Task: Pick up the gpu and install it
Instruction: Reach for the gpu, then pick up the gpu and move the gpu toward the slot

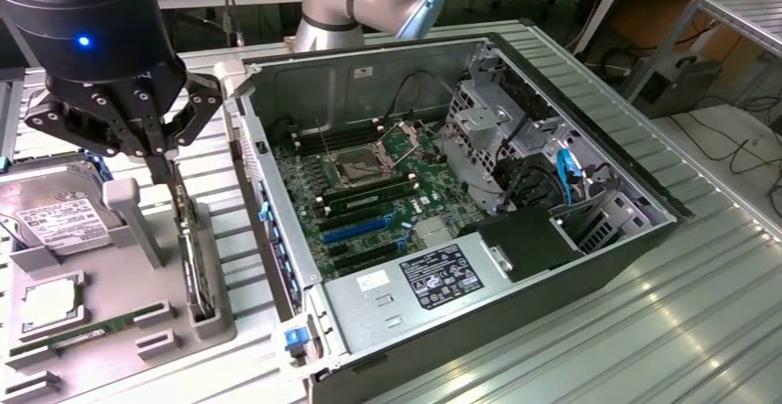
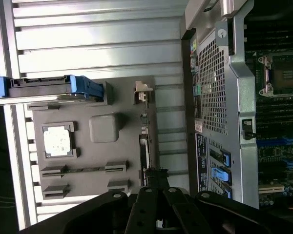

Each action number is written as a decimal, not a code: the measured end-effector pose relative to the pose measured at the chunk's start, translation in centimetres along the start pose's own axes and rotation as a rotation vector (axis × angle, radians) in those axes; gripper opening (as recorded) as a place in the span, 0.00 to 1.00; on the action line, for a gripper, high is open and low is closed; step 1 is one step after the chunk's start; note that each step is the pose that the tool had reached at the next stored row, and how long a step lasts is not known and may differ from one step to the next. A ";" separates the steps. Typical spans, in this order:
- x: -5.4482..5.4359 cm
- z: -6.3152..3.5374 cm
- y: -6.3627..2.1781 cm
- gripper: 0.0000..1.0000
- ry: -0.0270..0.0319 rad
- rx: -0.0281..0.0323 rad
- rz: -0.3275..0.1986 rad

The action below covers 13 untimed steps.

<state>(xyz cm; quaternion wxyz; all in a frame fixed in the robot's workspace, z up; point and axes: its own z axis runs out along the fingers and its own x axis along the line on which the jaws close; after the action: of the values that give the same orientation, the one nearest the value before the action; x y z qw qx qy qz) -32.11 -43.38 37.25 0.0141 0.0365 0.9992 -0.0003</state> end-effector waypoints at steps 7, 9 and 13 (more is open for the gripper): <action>0.0 0.00 0.00 0.11 0.0000 0.0000 0.000; 0.0 0.00 0.00 0.11 0.0000 0.0000 0.000; 0.0 0.00 0.00 0.24 0.0000 0.0000 0.000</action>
<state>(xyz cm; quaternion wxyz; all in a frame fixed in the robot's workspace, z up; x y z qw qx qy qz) -32.11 -43.38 37.25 0.0141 0.0365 0.9992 -0.0002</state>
